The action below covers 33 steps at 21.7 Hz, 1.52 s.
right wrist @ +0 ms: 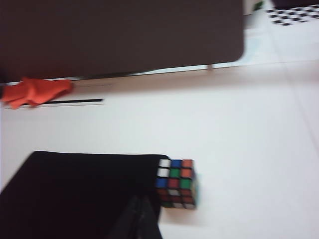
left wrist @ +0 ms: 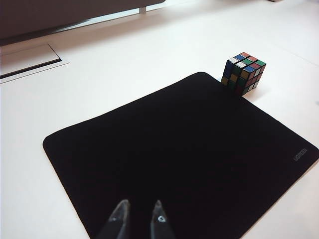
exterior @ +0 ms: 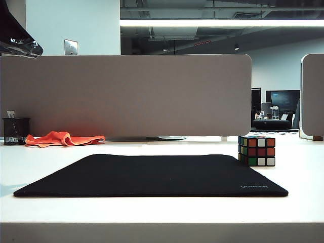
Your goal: Pick up the cube on the right side of the mouse pad, then place it in the center of the mouse pad.
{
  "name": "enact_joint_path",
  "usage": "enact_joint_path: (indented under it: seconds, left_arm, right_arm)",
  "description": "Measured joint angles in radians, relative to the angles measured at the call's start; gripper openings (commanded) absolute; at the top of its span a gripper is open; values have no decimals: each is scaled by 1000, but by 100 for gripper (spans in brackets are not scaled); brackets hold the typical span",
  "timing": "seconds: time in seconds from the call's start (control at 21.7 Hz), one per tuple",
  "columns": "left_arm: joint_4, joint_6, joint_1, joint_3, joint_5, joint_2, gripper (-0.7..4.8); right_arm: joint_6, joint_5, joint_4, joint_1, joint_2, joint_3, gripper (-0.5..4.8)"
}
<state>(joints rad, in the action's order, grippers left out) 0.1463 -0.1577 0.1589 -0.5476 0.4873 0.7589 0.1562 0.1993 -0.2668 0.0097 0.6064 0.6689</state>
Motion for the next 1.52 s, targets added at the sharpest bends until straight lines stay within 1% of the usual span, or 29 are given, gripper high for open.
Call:
enact_joint_path:
  seconds: [0.09,0.18,0.23,0.28,0.32,0.37,0.41,0.46,0.55,0.64,0.78,0.97,1.06,1.2,1.29,1.38,1.43,1.52]
  left_arm:
    - [0,0,0,-1,0,3,73]
    - [0,0,0,-1,0,6,135]
    - [0,0,0,-1,0,6,135]
    - [0,0,0,-1,0,7,135]
    - [-2,0,0,-2,2,14,134]
    - [0,1,0,-2,1,30,134]
    - [0,0,0,-3,0,40,134]
    - [-6,0,0,-4,0,56,135]
    - [-32,0,1,-3,0,76,135]
    - [-74,0,2,-4,0,81,136]
    - [-126,0,2,-4,-12,82,225]
    - [-130,0,2,-4,-36,105,225]
    - [-131,0,3,-4,-38,106,225]
    - [-136,0,3,-4,-39,106,225]
    - [-140,0,3,-4,-39,106,225]
    - [-144,0,3,-4,-39,106,225]
    - [-144,0,3,-4,-39,106,225]
    - [-144,0,3,-4,-39,106,225]
  right_arm:
    - [0,48,4,0,65,56,-3]
    - [0,95,10,0,110,86,5]
    - [0,118,5,0,129,97,30]
    - [0,145,6,0,153,109,77]
    - [6,187,17,0,183,120,147]
    - [32,204,18,0,214,132,189]
    - [40,205,18,0,238,143,291]
    - [44,199,17,0,273,150,328]
    - [50,193,13,0,333,150,479]
    - [51,166,10,1,383,150,479]
    - [48,133,16,1,451,151,479]
    - [-27,11,14,67,521,151,479]
    - [-88,-64,15,148,566,159,479]
    - [-100,-165,31,234,659,212,479]
    - [-101,-198,40,257,717,258,479]
    - [-98,-262,46,265,794,320,479]
    - [-85,-293,44,264,844,355,479]
    - [-42,-311,37,261,908,402,479]
